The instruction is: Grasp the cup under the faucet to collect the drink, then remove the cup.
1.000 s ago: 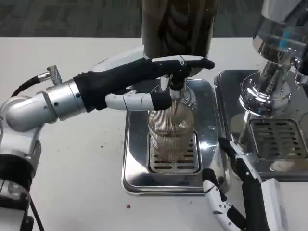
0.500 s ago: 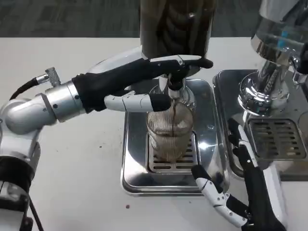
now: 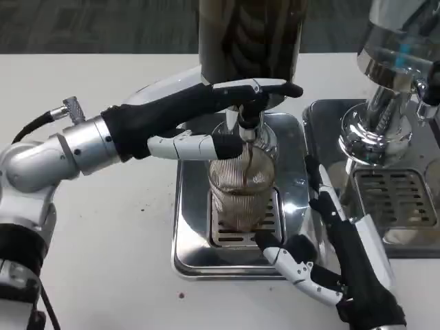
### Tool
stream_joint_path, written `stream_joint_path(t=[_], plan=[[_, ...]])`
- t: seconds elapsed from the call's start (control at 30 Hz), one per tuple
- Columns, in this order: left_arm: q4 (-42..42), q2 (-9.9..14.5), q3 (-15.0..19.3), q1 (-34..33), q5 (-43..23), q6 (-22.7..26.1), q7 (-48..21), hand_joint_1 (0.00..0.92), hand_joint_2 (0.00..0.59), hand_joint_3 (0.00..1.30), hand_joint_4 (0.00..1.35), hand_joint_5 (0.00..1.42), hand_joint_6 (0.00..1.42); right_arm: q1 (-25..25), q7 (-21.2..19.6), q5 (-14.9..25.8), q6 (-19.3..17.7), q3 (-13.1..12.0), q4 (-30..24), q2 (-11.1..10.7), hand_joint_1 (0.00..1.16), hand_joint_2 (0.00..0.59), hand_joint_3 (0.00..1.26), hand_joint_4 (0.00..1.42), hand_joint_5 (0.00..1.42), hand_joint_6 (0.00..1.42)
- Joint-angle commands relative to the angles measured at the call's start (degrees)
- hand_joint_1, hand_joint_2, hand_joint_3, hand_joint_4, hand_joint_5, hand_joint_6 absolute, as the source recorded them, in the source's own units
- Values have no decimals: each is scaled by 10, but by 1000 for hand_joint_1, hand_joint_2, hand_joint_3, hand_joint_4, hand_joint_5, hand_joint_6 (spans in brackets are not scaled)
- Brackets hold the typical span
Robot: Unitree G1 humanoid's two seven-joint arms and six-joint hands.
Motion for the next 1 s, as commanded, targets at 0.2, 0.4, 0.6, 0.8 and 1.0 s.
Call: stream_joint_path(t=[0.2,0.4,0.6,0.8,1.0], plan=[[11,22,-9,25,29,20,-1,0,56,156,58,44,0,-38,37,14,18,-10,27,-5,575,228,0,0,0,51],[9,24,-8,27,30,19,1,0,57,156,58,44,0,-60,49,23,16,-14,48,-7,583,229,0,0,0,49],[7,26,-10,28,32,18,3,0,61,156,58,44,0,-79,57,31,14,-17,71,-6,585,231,0,0,0,44],[7,29,-13,27,37,12,5,0,61,162,58,44,0,-89,59,33,11,-21,84,-4,580,229,0,0,0,37],[6,32,-17,27,43,5,10,0,61,167,60,44,0,-96,58,33,10,-22,90,-3,578,227,0,0,0,34]])
